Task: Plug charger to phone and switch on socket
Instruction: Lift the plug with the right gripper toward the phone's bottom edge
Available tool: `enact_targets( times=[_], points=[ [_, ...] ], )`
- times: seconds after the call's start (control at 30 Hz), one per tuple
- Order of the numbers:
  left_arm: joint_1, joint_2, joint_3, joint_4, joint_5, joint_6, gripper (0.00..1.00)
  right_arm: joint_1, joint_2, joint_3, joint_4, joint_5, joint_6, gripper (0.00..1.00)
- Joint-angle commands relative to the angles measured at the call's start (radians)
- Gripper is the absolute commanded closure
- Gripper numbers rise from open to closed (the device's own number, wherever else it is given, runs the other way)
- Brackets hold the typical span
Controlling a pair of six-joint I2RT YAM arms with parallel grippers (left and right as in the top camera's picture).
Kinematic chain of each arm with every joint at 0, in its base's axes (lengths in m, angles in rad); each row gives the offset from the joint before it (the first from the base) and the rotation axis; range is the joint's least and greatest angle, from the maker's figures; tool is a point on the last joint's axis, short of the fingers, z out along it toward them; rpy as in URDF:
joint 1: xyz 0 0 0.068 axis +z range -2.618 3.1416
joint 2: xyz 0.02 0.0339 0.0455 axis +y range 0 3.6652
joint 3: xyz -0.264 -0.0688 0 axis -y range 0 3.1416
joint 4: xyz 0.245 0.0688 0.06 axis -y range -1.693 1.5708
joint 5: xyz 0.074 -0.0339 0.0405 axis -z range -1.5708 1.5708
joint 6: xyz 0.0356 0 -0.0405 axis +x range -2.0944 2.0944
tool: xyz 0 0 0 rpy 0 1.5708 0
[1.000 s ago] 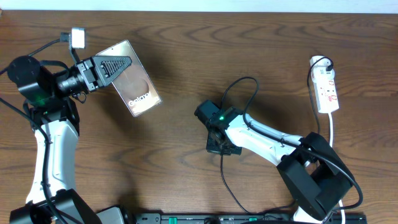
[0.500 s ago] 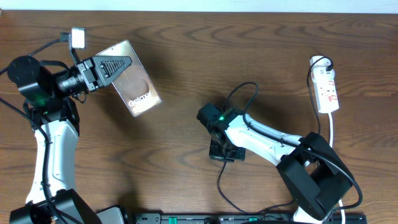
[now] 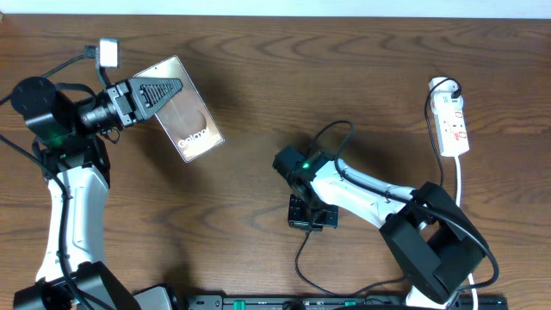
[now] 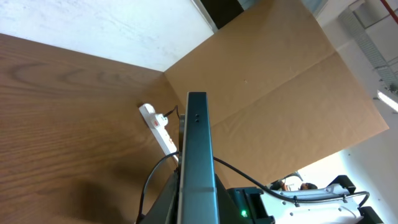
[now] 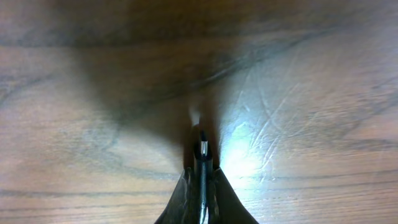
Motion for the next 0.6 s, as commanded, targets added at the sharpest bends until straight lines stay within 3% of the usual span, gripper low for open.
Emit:
enact_targets(
  times=[0.0, 0.2, 0.37, 0.43, 0.57],
  points=[
    [0.003, -0.007, 0.014, 0.005, 0.013, 0.013, 0.92, 0.01, 0.068, -0.032, 0.011, -0.03, -0.026, 0.99],
    [0.003, -0.007, 0.014, 0.005, 0.013, 0.013, 0.93, 0.007, 0.068, -0.032, 0.016, -0.03, -0.032, 0.99],
    [0.003, -0.007, 0.014, 0.005, 0.013, 0.014, 0.93, -0.019, 0.068, -0.029, 0.103, -0.14, -0.174, 0.99],
    [0.003, -0.007, 0.014, 0.005, 0.013, 0.013, 0.92, -0.041, 0.068, -0.027, 0.191, -0.28, -0.301, 0.99],
    [0.003, -0.007, 0.014, 0.005, 0.013, 0.013, 0.93, -0.093, 0.068, -0.027, 0.391, -0.768, -0.62, 0.99]
  ],
)
